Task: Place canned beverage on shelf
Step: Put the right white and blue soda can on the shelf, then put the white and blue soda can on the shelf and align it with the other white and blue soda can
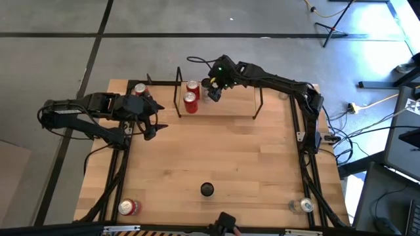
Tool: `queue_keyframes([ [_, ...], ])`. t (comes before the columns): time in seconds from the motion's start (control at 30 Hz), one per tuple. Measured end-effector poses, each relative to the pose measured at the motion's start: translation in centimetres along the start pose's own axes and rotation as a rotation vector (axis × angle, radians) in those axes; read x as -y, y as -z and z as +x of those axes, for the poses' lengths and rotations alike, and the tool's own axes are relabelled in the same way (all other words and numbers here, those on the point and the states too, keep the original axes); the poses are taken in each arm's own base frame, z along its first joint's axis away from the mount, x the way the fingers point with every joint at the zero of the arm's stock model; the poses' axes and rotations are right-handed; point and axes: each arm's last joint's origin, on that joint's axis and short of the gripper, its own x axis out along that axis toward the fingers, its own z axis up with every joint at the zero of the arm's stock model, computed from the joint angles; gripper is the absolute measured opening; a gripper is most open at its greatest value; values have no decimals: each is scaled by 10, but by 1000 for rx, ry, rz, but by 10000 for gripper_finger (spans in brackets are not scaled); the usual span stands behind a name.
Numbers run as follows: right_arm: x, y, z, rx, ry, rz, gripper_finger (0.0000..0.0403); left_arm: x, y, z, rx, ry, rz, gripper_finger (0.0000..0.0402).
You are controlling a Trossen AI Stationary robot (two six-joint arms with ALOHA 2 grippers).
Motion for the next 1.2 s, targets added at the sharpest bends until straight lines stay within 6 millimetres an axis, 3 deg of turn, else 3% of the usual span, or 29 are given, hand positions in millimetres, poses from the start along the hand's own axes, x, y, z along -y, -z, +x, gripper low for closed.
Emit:
queue_keyframes([
  [0.3,-1,1,-5,-34,-18,-13,289,0,0,0,0,1,-4,352],
  [0.5,-15,-3,-58,-103,-82,0,289,0,0,0,-1,10,-5,352],
  [0.63,-58,0,-90,-108,-207,-13,289,1,-1,0,8,17,-8,352],
  [0.83,-143,13,-124,-86,-358,-149,289,5,-6,1,46,116,-18,352],
  [1.0,-205,33,-138,-56,-430,-171,289,21,-12,8,61,205,-7,352],
  [1.2,-252,71,-138,-62,-434,-170,289,57,-12,27,-16,292,16,352],
])
